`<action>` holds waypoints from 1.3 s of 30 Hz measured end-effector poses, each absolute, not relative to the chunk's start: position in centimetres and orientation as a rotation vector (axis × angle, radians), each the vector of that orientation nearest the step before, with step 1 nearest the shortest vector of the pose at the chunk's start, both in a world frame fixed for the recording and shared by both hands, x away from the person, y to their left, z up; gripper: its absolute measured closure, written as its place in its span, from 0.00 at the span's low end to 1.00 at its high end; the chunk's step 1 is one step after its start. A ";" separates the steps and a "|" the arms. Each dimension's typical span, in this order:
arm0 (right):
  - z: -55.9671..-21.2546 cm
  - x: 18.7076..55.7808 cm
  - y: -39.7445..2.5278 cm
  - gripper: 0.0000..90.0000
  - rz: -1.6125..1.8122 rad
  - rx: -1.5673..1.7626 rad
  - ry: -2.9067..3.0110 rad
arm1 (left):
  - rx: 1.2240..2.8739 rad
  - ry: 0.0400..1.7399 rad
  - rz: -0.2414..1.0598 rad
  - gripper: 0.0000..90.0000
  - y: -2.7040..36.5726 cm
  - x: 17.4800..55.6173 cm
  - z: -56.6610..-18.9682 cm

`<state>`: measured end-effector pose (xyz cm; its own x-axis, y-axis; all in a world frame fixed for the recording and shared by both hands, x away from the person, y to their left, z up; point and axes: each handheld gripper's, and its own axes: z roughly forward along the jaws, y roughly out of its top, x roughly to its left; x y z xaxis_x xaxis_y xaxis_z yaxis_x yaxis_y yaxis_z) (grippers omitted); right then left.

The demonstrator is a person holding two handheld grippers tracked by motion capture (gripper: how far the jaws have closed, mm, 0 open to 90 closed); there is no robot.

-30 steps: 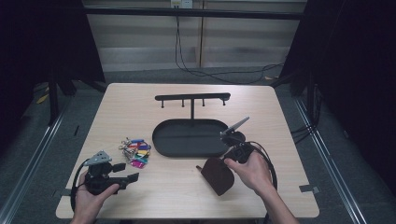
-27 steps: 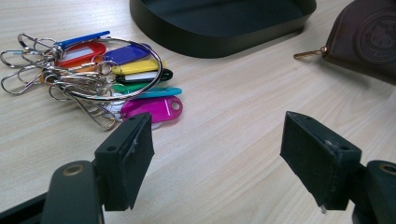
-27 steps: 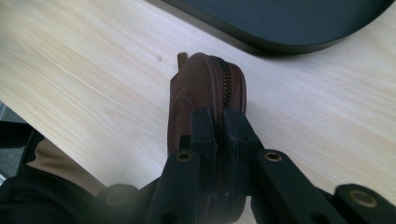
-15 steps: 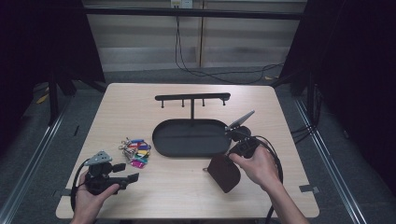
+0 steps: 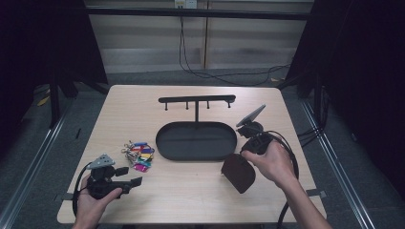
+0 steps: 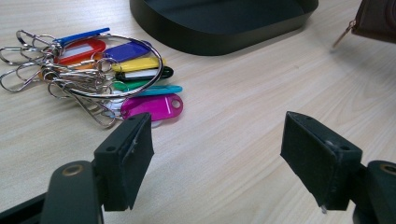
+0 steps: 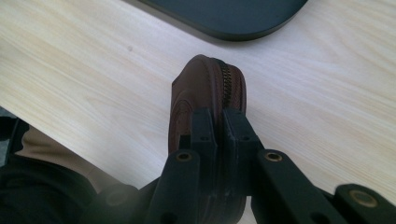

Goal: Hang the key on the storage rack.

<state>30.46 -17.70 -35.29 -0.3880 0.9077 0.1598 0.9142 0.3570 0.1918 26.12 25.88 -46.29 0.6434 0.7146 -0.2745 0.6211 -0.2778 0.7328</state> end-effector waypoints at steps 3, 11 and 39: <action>-35.0 30.8 -17.9 0.93 -0.345 -1.748 -2.579 | 1.983 1.045 0.133 0.28 25.9 26.1 -46.3; -34.6 31.1 -17.8 0.93 -0.310 -1.764 -2.602 | 1.985 1.044 0.130 0.28 25.9 26.1 -46.3; -31.7 34.7 -19.2 0.93 -0.321 -1.900 -2.562 | 1.983 1.045 0.126 0.28 25.9 26.2 -46.3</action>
<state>34.71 -19.24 -31.70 -0.2962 0.9527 0.0675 0.9399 0.2783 0.1977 26.16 25.90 -46.30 0.6426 0.7118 -0.2834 0.6242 -0.2719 0.7325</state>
